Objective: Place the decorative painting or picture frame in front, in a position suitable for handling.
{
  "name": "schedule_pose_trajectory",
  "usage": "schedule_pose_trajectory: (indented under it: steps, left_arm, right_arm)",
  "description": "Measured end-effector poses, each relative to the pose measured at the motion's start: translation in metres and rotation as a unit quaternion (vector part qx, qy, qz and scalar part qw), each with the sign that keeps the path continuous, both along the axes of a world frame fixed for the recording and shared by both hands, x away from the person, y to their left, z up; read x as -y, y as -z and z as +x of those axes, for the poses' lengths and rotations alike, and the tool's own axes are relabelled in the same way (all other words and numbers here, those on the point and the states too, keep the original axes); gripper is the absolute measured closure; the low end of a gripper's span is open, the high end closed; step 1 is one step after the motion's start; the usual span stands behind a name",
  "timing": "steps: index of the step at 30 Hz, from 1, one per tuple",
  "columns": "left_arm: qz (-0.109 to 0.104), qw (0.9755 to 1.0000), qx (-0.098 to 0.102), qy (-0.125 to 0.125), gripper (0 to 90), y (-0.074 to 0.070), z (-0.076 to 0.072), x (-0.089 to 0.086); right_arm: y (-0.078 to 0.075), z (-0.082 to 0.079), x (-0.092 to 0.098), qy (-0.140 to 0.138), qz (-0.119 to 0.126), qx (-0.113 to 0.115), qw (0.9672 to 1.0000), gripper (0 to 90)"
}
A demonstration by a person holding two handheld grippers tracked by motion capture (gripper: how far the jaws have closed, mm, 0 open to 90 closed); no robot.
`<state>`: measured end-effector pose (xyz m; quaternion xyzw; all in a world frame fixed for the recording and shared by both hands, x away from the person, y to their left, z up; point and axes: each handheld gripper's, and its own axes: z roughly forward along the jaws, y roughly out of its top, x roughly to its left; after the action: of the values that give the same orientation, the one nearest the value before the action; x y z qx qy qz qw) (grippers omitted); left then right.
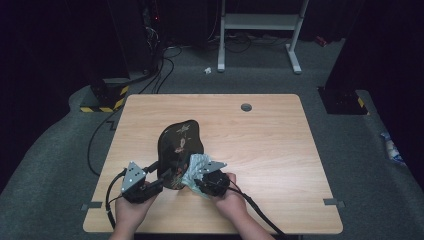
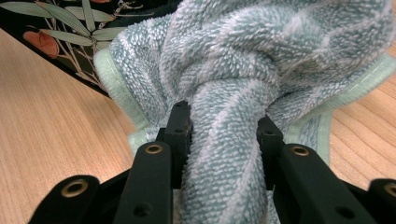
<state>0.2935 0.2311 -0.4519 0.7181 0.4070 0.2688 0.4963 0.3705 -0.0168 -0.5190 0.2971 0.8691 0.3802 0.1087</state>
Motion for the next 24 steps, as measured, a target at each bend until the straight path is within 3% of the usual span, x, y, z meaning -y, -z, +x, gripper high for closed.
schedule_pose_trajectory:
  steps: [8, 14, 21, 24]
  left_arm:
    - [-0.006, 0.9998, -0.019, -0.005, 47.5, 0.017, -0.005, -0.003]
    - [-0.027, 0.9992, -0.030, 0.002, 48.0, 0.029, -0.006, -0.005]
    - [-0.015, 0.9996, -0.021, 0.009, 54.9, 0.032, -0.005, -0.001]
    - [-0.011, 0.9998, -0.014, 0.013, 57.8, 0.032, -0.003, 0.002]
  right_arm:
    - [0.000, 0.000, 0.000, 0.000, 0.001, 0.000, 1.0000, 66.8]
    - [0.001, -0.001, 0.000, -0.001, 0.002, 0.004, 1.0000, 66.7]
    - [-0.001, -0.005, 0.003, 0.008, 0.014, 0.013, 0.9998, 66.9]
    - [-0.007, -0.010, 0.006, 0.013, 0.026, 0.031, 0.9991, 67.5]
